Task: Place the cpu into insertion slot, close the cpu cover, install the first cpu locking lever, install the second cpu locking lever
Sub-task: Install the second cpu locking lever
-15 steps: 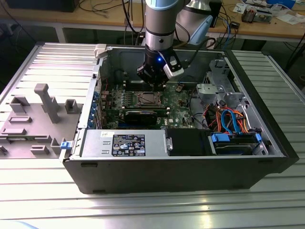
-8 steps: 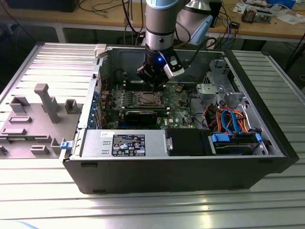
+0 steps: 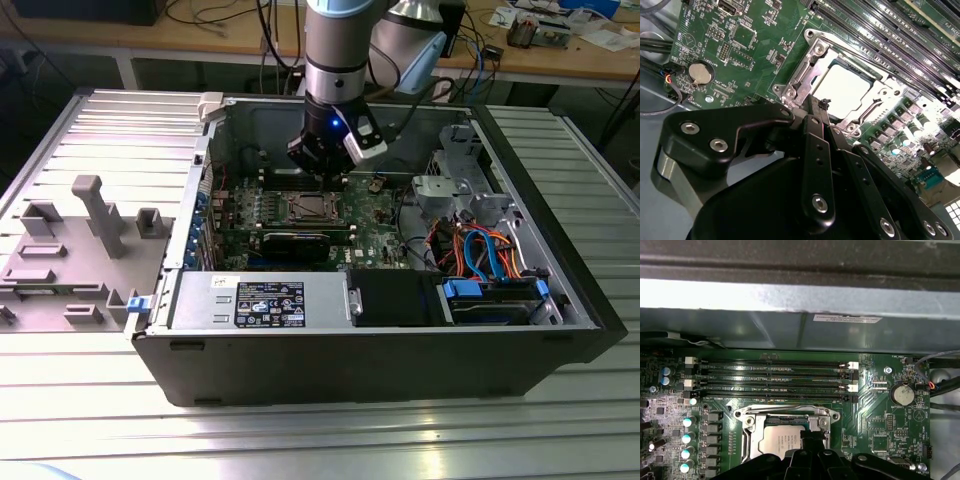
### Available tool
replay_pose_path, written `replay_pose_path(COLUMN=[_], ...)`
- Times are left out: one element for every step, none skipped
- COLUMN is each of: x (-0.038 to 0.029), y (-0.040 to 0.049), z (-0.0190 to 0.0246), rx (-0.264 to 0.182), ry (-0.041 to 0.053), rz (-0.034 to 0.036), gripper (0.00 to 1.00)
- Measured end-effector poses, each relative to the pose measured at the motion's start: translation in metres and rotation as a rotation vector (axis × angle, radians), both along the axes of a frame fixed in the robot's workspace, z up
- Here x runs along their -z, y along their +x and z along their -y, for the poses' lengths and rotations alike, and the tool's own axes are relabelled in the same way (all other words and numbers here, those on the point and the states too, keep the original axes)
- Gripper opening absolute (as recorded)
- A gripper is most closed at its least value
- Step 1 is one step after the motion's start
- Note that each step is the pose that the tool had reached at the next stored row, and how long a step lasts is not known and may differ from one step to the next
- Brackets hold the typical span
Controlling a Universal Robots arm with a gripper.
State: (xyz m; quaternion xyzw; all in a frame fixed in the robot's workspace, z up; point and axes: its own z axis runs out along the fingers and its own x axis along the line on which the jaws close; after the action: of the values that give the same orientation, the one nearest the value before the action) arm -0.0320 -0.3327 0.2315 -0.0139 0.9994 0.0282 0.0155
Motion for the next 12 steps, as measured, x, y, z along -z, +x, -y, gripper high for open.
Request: replay_pose_path(x=[-0.0001,-0.0001,-0.0002,-0.0003,-0.0002,-0.0002,-0.0002,-0.0002,-0.0002,-0.0001,-0.0001,-0.0001], y=[0.0,0.0,0.0,0.0,0.0,0.0,0.0,0.0,0.0,0.0,0.0,0.0], z=[0.0,0.0,0.0001,0.0004,0.0007,0.001,0.0014,0.0021,0.0026,0.003,0.0034,0.0037], rx=[0.0,0.0,0.0,0.0,0.0,0.0,0.0,0.0,0.0,0.0,0.0,0.0], ry=[0.0002,0.0003,0.0002,-0.0001,0.0001,0.0001,0.0001,0.0,0.0001,0.0001,0.0001,0.0001], rz=[0.0001,0.0002,0.0001,0.0,0.0,0.0,0.0001,0.0001,0.0001,0.0001,0.0,0.0001], gripper=[0.11,0.11,0.11,0.11,0.11,0.11,0.11,0.11,0.11,0.11,0.11,0.11])
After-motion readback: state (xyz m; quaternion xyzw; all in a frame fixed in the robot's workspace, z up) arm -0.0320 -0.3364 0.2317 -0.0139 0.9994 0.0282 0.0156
